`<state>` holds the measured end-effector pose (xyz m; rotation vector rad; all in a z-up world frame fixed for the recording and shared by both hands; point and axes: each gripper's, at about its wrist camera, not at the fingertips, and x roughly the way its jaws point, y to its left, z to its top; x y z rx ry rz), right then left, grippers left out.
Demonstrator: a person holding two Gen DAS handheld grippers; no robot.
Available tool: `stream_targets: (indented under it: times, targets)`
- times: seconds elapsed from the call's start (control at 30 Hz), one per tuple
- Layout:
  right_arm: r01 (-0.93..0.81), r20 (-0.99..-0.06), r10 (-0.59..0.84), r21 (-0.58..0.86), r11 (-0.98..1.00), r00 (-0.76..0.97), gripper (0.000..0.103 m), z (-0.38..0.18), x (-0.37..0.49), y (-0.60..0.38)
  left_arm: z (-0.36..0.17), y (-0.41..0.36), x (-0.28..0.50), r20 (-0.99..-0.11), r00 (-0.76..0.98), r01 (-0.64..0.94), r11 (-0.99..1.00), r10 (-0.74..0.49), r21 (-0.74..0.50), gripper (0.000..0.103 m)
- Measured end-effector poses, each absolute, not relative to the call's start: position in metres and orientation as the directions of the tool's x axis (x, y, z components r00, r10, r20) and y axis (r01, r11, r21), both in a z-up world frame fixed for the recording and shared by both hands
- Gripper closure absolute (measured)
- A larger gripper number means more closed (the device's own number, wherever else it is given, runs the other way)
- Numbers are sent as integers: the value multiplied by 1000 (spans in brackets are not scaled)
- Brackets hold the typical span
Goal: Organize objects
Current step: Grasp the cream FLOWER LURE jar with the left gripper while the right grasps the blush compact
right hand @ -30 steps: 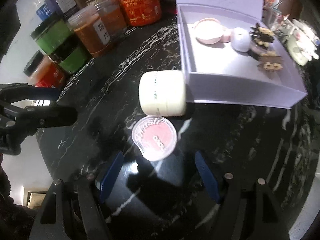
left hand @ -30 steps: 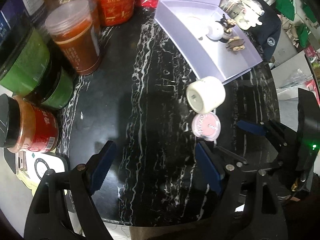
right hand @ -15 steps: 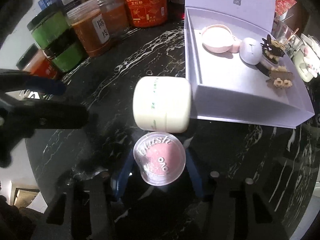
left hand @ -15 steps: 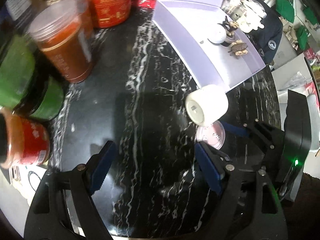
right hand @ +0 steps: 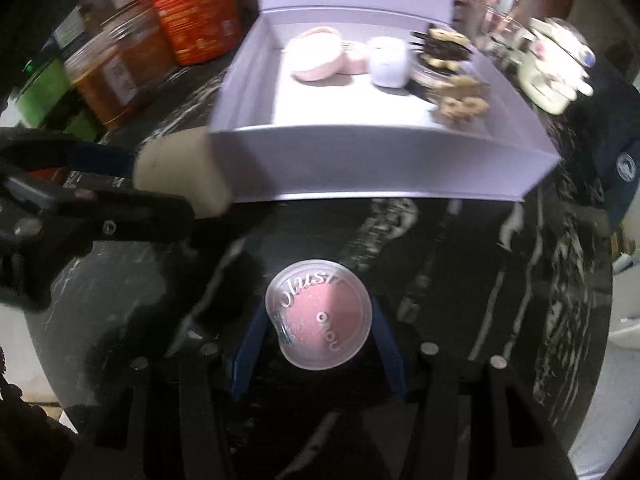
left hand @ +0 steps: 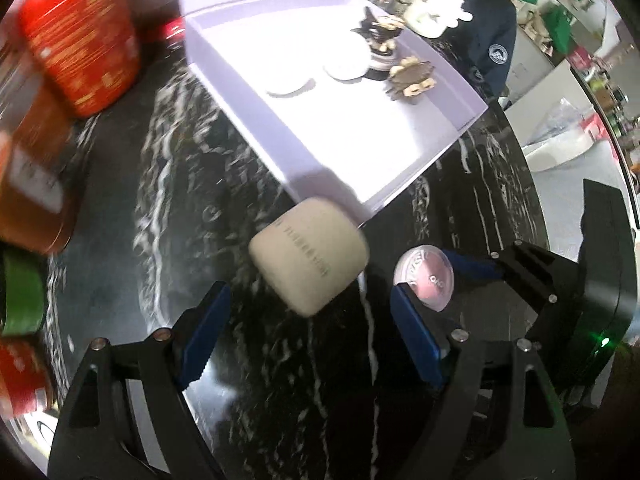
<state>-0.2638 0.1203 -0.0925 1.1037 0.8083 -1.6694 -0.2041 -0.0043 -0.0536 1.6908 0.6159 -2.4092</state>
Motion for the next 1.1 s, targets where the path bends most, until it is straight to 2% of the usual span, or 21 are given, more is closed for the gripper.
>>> stream_targets:
  times: [0.23, 0.53, 0.63, 0.77, 1.1]
  targets:
    - [930, -923, -348, -26, -365, -163, 49, -89, -278, 135, -69, -3, -224, -922, -364, 361, -892, 135, -273, 23]
    - [929, -922, -349, -28, -368, -166, 49, -90, -275, 143, -83, -4, -229, -925, -378, 387, -899, 49, -206, 23]
    - [928, -923, -348, -26, -372, -166, 49, -90, -275, 148, -81, -6, -228, -920, -391, 404, -894, 23, -194, 36]
    - [928, -923, -347, -28, -372, -167, 49, -90, -274, 153, -80, -5, -224, -918, -396, 404, -893, 26, -200, 43]
    - [928, -927, -338, -27, -372, -163, 49, -89, -266, 165, -81, 25, -217, -925, -373, 311, -930, 69, -195, 43]
